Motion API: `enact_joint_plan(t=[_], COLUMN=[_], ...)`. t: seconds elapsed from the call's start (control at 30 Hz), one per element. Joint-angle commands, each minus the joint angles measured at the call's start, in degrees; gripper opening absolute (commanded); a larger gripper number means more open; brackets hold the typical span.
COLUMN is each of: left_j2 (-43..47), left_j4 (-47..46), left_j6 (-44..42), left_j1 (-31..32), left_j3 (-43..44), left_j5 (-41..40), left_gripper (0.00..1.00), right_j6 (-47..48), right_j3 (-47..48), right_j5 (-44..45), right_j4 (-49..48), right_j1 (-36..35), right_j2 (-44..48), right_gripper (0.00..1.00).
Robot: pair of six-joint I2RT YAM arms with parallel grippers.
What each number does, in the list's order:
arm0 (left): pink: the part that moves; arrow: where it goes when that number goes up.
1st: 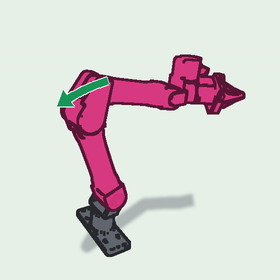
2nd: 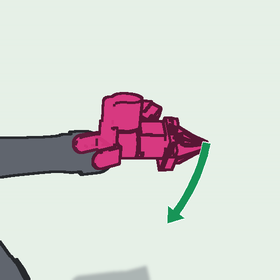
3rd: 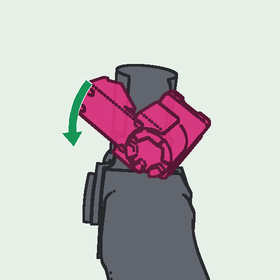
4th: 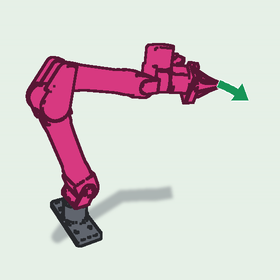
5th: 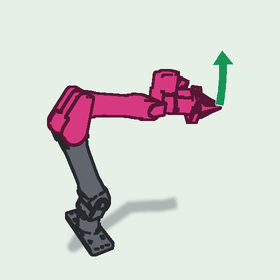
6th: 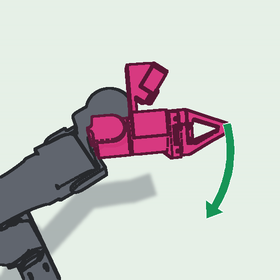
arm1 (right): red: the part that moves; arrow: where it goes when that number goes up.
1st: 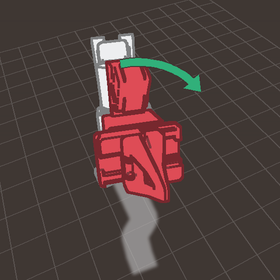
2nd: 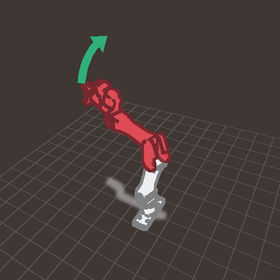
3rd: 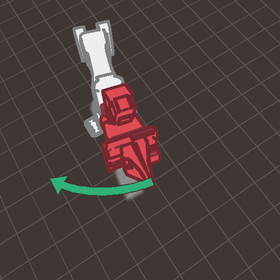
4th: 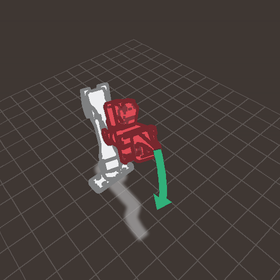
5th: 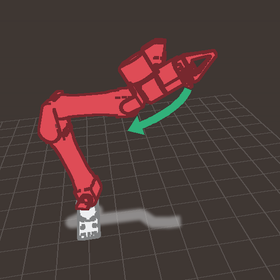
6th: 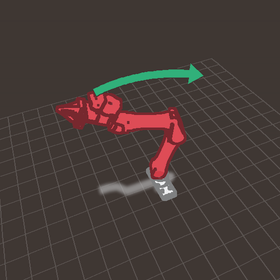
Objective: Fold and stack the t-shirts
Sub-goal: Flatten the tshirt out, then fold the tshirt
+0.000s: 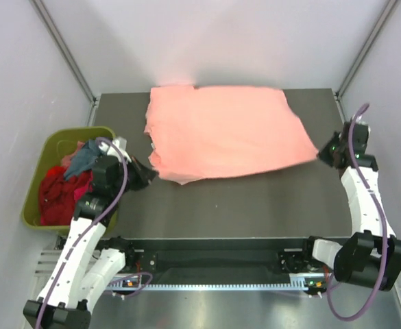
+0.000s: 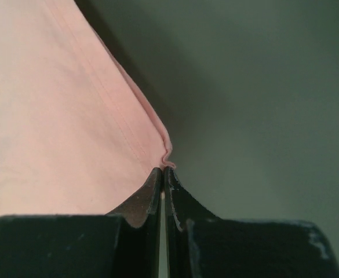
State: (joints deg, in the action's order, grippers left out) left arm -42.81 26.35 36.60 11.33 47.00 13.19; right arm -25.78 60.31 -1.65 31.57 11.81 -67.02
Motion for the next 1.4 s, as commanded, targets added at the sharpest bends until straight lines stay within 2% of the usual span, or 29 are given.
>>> enact_joint_plan(t=[0.0, 0.07, 0.23, 0.37, 0.5, 0.6, 0.77, 1.0, 1.13, 1.37], left_j2=[8.5, 11.4, 13.4, 12.6, 10.4, 7.7, -1.1, -20.5, -32.4, -43.8], left_j4=[4.0, 4.9, 5.0, 4.9, 6.6, 4.4, -0.1, -3.3, -0.5, 1.2], left_j6=[4.9, 6.7, 9.9, 8.9, 6.7, 6.8, 4.5, -0.7, -3.3, -5.1], left_j1=[-0.2, -0.1, 0.0, 0.1, 0.3, 0.4, 0.4, 0.4, 0.4, 0.3], left_j3=[-5.9, -11.2, -18.3, -17.6, -15.4, -15.8, -12.8, -0.2, 7.4, 16.3], left_j5=[3.9, 5.5, 9.2, 9.2, 6.5, 6.9, 4.5, 2.4, 3.3, 3.0], left_gripper=[0.00, 0.00, 0.00, 0.00, 0.00, 0.00, 0.00, 0.00, 0.00, 0.00], right_j6=[-1.7, -3.6, -6.4, -8.7, -9.1, -9.1, -9.1, -7.8, -5.7, -4.3], right_j3=[-9.1, -12.6, -20.6, -23.1, -24.7, -25.7, -24.7, -23.0, -21.6, -18.3], right_j5=[8.0, 13.2, 15.0, 15.1, 14.7, 14.4, 14.3, 14.1, 12.5, 13.0], right_j4=[0.3, 2.2, 2.7, 3.2, 3.2, 2.1, 0.2, -4.5, -6.3, -7.6], right_j1=[0.8, 3.5, 7.9, 8.1, 8.1, 8.1, 8.1, 8.1, 8.1, 8.2], right_j2=[5.5, 6.5, 10.3, 15.2, 17.1, 16.9, 13.3, 6.4, 1.2, -5.3], right_gripper=[0.00, 0.00, 0.00, 0.00, 0.00, 0.00, 0.00, 0.00, 0.00, 0.00])
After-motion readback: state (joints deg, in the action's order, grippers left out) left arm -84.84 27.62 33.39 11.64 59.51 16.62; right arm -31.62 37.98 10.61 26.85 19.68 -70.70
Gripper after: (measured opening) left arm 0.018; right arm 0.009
